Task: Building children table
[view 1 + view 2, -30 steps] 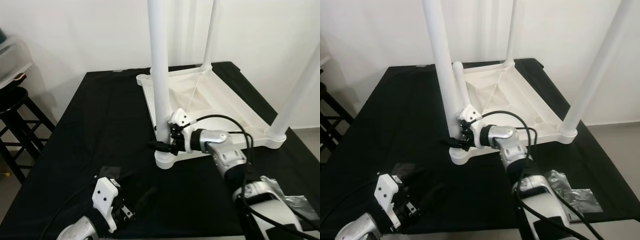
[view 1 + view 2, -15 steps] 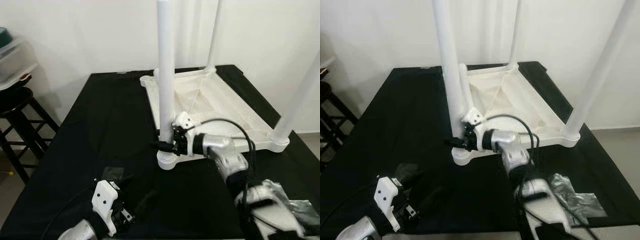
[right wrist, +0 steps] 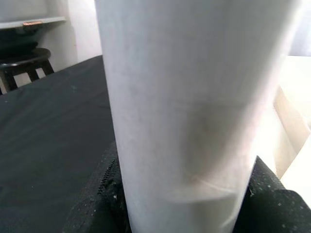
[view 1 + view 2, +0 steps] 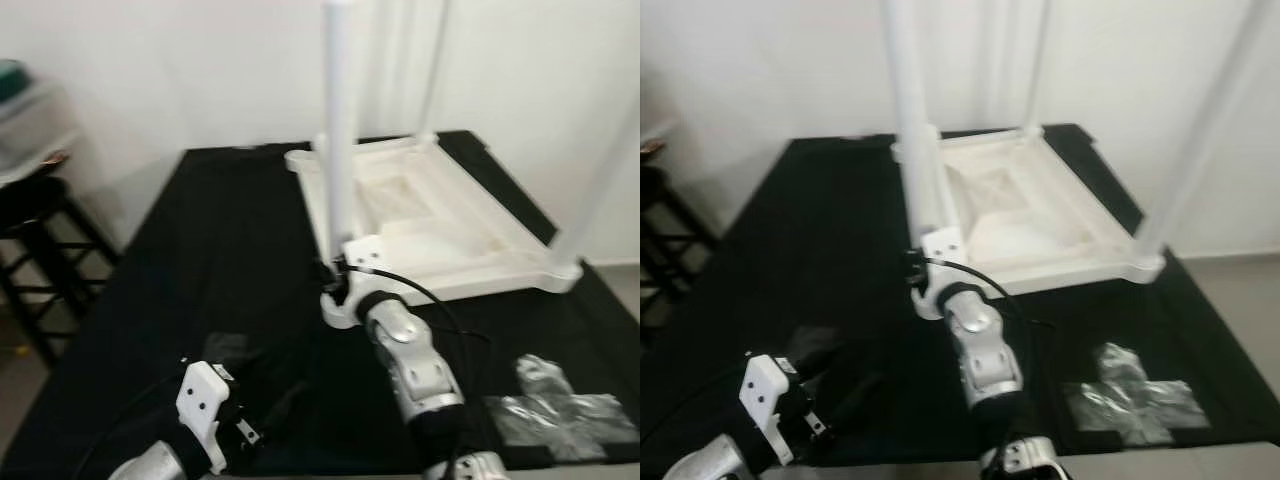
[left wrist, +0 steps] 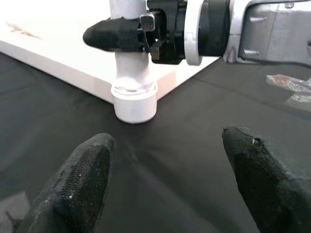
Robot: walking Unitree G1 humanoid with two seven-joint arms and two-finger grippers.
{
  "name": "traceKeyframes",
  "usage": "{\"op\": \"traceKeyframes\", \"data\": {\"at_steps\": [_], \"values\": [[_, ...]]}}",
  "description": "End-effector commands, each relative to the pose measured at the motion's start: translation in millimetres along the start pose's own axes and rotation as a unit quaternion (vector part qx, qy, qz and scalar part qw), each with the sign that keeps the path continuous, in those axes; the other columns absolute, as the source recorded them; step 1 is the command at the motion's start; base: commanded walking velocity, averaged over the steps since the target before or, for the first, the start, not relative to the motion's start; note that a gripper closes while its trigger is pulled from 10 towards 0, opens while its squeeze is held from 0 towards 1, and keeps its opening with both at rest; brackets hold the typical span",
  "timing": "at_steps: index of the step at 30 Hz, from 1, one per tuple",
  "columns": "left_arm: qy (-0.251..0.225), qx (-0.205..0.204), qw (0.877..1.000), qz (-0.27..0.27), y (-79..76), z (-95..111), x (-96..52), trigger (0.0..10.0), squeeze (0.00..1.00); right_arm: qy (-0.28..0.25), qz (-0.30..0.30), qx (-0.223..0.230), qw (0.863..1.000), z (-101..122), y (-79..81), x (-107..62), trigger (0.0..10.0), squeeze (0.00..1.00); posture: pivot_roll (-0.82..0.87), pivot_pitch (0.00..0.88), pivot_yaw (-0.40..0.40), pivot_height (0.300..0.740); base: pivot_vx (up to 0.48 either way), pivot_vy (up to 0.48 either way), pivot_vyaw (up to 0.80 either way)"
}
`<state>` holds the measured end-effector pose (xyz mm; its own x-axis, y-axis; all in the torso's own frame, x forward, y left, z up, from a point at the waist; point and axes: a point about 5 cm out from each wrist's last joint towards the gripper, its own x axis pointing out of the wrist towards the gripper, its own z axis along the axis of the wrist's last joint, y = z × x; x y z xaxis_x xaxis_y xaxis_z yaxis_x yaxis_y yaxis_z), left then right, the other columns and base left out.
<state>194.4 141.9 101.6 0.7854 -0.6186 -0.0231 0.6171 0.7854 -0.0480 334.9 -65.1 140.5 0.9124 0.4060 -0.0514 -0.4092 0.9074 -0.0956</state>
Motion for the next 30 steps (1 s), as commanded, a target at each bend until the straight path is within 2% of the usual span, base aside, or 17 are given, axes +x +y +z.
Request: {"op": "traceKeyframes", "data": {"at_steps": [1,2,3,5,7,8,10,11,14,15,16,18,19,21,25,26,30], "values": [[0.01,-0.003,1.0,0.012,3.0,-4.5,-2.7,10.0,0.0,0.039,-0.001,0.006,0.999,-13.4,0.8,1.3,5.5,0.0,-0.07,0.045,0.046,0.74,0.0,0.0,0.0],[0.01,-0.003,1.0,0.012,3.0,-4.5,-2.7,10.0,0.0,0.039,-0.001,0.006,0.999,-13.4,0.8,1.3,5.5,0.0,-0.07,0.045,0.046,0.74,0.0,0.0,0.0],[0.009,-0.003,1.0,0.013,3.2,-4.3,-2.4,10.0,0.0,0.037,0.005,0.013,0.999,-7.8,4.9,0.9,10.0,0.95,-0.07,0.044,0.046,0.74,0.0,0.0,0.0],[0.009,-0.004,1.0,0.013,3.3,-4.4,-2.0,10.0,0.0,0.028,0.023,0.023,0.999,-1.1,9.2,1.3,10.0,1.0,-0.07,0.042,0.048,0.74,0.0,0.0,0.0],[0.009,-0.004,1.0,0.011,3.5,-4.5,-0.7,10.0,0.0,0.001,0.096,0.032,0.995,13.5,17.0,3.1,10.0,1.0,-0.07,0.04,0.049,0.74,0.0,0.0,0.0],[0.009,-0.004,1.0,0.011,3.5,-4.5,-0.7,10.0,0.0,0.001,0.096,0.032,0.995,13.5,17.0,3.1,10.0,1.0,-0.07,0.04,0.049,0.74,0.0,0.0,0.0],[0.009,-0.005,1.0,0.009,3.5,-4.5,0.9,10.0,0.0,-0.034,0.184,0.023,0.982,28.4,15.8,5.8,10.0,1.0,-0.07,0.036,0.05,0.74,0.0,0.0,0.0],[0.009,-0.005,1.0,0.009,3.3,-4.7,1.8,10.0,0.0,-0.044,0.244,0.002,0.969,34.5,11.6,5.4,10.0,1.0,-0.07,0.034,0.045,0.74,0.0,0.0,0.0],[0.008,-0.005,1.0,0.008,3.2,-4.7,2.4,10.0,0.0,-0.048,0.284,-0.013,0.958,38.2,8.3,4.5,10.0,1.0,-0.07,0.034,0.045,0.74,0.0,0.0,0.0],[0.008,-0.005,1.0,0.008,3.2,-4.8,3.0,10.0,0.0,-0.039,0.337,-0.056,0.939,38.0,1.7,2.8,10.0,0.0,-0.07,0.029,0.04,0.74,0.0,0.0,0.0],[0.008,-0.005,1.0,0.008,3.2,-4.8,3.0,10.0,0.0,-0.039,0.337,-0.056,0.939,38.0,1.7,2.8,10.0,0.0,-0.07,0.029,0.04,0.74,0.0,0.0,0.0],[0.006,-0.005,1.0,0.009,3.4,-4.9,4.0,10.0,0.0,-0.007,0.401,-0.095,0.911,39.0,-16.1,4.4,10.0,0.0,-0.07,0.025,0.037,0.74,0.0,0.0,0.0],[0.006,-0.005,1.0,0.009,3.4,-4.9,4.0,10.0,0.0,-0.007,0.401,-0.095,0.911,39.0,-16.1,4.4,10.0,0.0,-0.07,0.025,0.037,0.74,0.0,0.0,0.0],[0.006,-0.005,1.0,0.01,3.7,-5.4,4.2,10.0,0.0,0.012,0.418,-0.095,0.903,41.7,-29.3,8.0,10.0,0.0,-0.06,0.018,0.035,0.74,0.0,0.0,0.0],[0.006,-0.004,1.0,0.011,3.7,-5.8,3.6,10.0,0.0,0.017,0.414,-0.071,0.907,44.9,-38.8,12.1,10.0,0.0,-0.06,0.017,0.038,0.74,0.0,0.0,0.0],[0.006,-0.004,1.0,0.011,3.6,-6.0,3.1,10.0,0.0,0.02,0.414,-0.058,0.908,44.8,-42.7,12.8,0.0,0.0,-0.05,0.015,0.038,0.74,0.0,0.0,0.0],[0.008,-0.004,1.0,0.01,3.3,-6.3,1.6,10.0,0.0,0.024,0.42,-0.04,0.906,41.1,-49.4,11.2,0.0,0.0,-0.05,0.017,0.043,0.74,0.0,0.0,0.0]]}}
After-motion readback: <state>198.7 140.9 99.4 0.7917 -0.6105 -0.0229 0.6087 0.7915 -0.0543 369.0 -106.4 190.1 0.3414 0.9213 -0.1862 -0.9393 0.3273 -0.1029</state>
